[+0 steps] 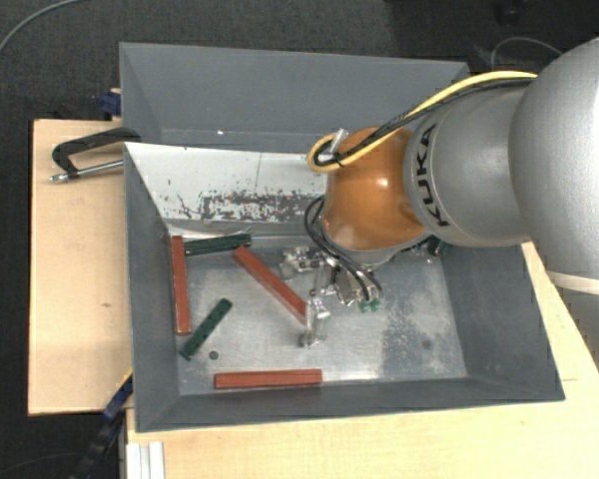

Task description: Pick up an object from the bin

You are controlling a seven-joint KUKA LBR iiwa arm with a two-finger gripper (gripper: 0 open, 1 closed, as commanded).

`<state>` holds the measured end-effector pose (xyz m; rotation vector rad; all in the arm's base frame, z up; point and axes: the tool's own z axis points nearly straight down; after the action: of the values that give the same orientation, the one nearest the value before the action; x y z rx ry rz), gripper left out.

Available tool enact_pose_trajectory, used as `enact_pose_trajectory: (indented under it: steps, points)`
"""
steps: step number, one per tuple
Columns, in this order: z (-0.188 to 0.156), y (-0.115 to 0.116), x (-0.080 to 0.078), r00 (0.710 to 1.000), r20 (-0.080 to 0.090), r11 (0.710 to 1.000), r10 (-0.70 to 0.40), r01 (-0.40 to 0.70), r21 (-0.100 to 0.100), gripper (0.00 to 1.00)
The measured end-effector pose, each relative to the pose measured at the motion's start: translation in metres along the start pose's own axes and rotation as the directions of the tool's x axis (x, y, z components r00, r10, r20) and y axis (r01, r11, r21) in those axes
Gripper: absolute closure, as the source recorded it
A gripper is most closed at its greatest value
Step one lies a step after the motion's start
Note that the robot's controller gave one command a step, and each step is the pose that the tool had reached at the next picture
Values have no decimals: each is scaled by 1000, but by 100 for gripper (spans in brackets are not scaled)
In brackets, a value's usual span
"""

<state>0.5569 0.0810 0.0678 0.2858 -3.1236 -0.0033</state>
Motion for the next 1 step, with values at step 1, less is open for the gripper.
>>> enact_pose_trajectory:
  steps: [1]
  points:
    - [-3, -2, -2, 1000, 6, 1000, 3, -3, 1, 100]
